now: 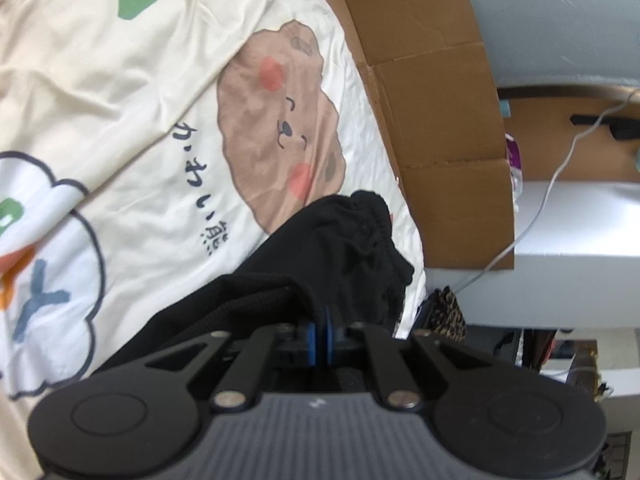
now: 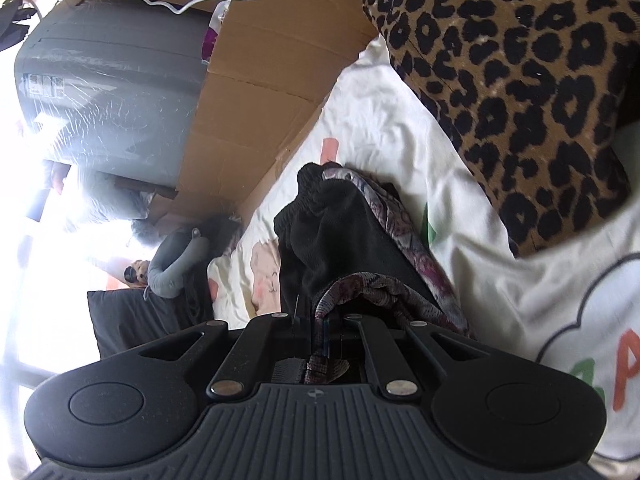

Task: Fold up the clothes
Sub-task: 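Fold the held hem over toward the waistband with both tools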

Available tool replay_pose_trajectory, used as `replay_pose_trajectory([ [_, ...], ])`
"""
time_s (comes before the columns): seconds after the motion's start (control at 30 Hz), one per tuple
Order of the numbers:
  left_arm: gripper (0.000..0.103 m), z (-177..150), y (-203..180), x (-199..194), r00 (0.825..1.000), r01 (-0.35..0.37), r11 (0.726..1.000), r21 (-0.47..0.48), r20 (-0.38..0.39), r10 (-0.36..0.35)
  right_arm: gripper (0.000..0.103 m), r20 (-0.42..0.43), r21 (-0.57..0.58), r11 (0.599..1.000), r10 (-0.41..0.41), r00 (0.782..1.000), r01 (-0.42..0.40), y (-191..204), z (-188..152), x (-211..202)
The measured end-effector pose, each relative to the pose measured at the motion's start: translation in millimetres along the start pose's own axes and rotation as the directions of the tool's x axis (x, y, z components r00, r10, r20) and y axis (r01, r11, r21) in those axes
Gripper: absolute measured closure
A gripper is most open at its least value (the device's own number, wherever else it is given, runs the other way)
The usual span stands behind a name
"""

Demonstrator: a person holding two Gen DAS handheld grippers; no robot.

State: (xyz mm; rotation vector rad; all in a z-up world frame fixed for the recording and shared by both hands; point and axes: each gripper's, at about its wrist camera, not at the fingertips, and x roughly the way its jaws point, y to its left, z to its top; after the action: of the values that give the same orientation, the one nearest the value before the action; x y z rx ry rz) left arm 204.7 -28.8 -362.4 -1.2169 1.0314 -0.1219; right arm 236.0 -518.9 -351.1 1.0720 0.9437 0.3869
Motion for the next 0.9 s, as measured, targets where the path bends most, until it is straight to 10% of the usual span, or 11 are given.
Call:
replay_pose_trajectory([
  [0.6, 0.093, 34, 0, 40, 0.999, -0.041, 0.999, 0.029, 0.012, 0.041, 0.095, 0.047, 0.076, 0.992, -0.105, 0.993, 0.101, -23, 29, 42],
  [0.67, 0.083, 35, -1, 41, 0.999, -0.051, 0.998, 0.035, 0.010, 0.051, 0.084, 0.046, 0.071, 0.991, -0.115, 0.992, 0.111, -23, 28, 44],
  [0.73, 0.058, 35, -4, 38, 0.998, -0.061, 0.996, 0.060, 0.016, 0.060, 0.051, 0.051, 0.057, 0.991, -0.125, 0.991, 0.122, -21, 24, 41],
  [0.9, 0.049, 35, -14, 19, 0.996, -0.092, 0.981, 0.171, 0.028, 0.089, 0.044, 0.053, 0.011, 0.989, -0.150, 0.987, 0.149, -16, 15, 26],
])
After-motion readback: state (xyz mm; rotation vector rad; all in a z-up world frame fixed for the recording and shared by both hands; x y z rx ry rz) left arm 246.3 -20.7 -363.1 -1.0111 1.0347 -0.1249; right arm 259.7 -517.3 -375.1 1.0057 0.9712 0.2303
